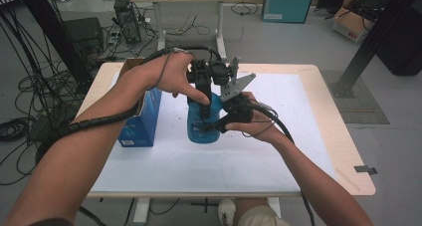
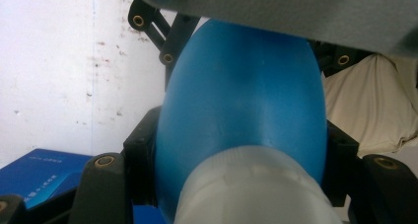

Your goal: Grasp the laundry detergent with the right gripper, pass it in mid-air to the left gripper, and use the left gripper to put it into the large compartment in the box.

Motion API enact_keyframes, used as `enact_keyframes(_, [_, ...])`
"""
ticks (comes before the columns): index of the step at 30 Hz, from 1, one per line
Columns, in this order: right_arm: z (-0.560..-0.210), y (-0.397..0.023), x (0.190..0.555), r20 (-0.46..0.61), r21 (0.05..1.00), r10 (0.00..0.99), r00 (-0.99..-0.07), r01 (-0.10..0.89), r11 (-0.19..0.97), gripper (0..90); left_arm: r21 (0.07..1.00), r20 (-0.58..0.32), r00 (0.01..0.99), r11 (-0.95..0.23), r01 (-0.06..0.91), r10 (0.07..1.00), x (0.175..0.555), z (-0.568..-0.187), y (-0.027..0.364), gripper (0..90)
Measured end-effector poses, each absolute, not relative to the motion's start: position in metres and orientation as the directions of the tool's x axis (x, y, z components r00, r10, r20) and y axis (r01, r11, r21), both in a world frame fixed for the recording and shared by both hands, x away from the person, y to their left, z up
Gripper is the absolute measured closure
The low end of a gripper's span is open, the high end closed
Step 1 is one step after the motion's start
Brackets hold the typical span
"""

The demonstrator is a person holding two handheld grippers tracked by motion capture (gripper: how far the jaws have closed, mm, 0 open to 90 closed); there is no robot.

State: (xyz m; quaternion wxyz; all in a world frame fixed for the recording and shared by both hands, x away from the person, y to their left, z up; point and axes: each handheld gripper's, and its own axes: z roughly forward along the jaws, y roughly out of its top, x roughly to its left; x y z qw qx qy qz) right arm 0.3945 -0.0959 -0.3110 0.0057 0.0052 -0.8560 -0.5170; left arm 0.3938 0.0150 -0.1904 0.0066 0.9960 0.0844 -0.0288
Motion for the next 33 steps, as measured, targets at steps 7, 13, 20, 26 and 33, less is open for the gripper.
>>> enact_keyframes(7, [-0.3110, -0.0948, 0.3943, 0.006, 0.889, -0.018, -1.000, -0.003, 0.458, 41.7, 0.007, -0.059, 0.984, -0.986, 0.167, 0.166, 0.3932, -0.1900, 0.0157, 36.8])
enact_keyframes(13, [-0.3106, -0.0939, 0.3937, 0.005, 0.887, -0.020, -1.000, -0.005, 0.461, 41.7, -0.011, -0.047, 0.989, -0.991, 0.137, 0.137, 0.3942, -0.1890, 0.0163, 36.9])
enact_keyframes(20, [-0.3093, -0.0938, 0.3935, 0.008, 0.885, -0.022, -1.000, -0.003, 0.465, 41.6, -0.007, -0.049, 0.987, -0.989, 0.150, 0.150, 0.3927, -0.1884, 0.0161, 36.9])
enact_keyframes(26, [-0.3088, -0.0936, 0.3939, 0.007, 0.887, -0.025, -1.000, -0.005, 0.461, 41.3, -0.007, -0.039, 0.989, -0.990, 0.140, 0.140, 0.3926, -0.1875, 0.0166, 36.9])
enact_keyframes(33, [-0.3089, -0.0952, 0.3947, -0.002, 0.892, -0.007, -1.000, -0.005, 0.451, 29.8, 0.022, -0.064, 0.977, -0.978, 0.207, 0.206, 0.3888, -0.1886, 0.0178, 36.9])
